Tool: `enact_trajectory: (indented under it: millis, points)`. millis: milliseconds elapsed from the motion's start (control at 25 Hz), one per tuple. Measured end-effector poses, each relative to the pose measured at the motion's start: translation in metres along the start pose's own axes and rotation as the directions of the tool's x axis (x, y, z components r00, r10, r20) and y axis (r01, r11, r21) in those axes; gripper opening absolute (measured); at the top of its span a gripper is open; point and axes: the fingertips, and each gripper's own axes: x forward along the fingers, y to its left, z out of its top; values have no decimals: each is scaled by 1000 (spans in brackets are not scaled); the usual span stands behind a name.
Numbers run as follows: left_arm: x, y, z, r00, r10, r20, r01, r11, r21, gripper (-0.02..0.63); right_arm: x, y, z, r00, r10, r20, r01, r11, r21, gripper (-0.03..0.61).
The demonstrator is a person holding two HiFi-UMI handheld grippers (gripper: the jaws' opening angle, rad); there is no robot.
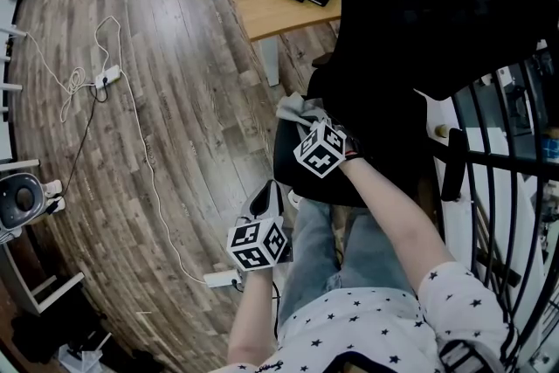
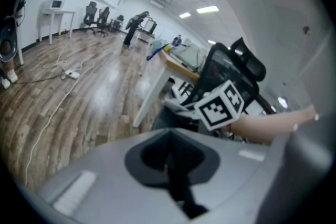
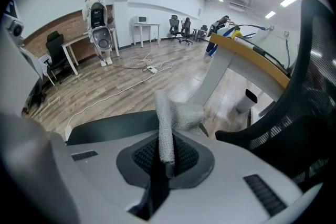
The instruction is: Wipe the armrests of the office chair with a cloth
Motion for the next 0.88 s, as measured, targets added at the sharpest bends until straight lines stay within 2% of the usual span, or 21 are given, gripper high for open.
enact_trajectory:
  millis: [880]
  points:
    - [-5, -2, 4, 1000, 13, 24, -12, 1000, -16, 8, -16, 66, -13, 993, 116, 2, -116, 993, -29, 25]
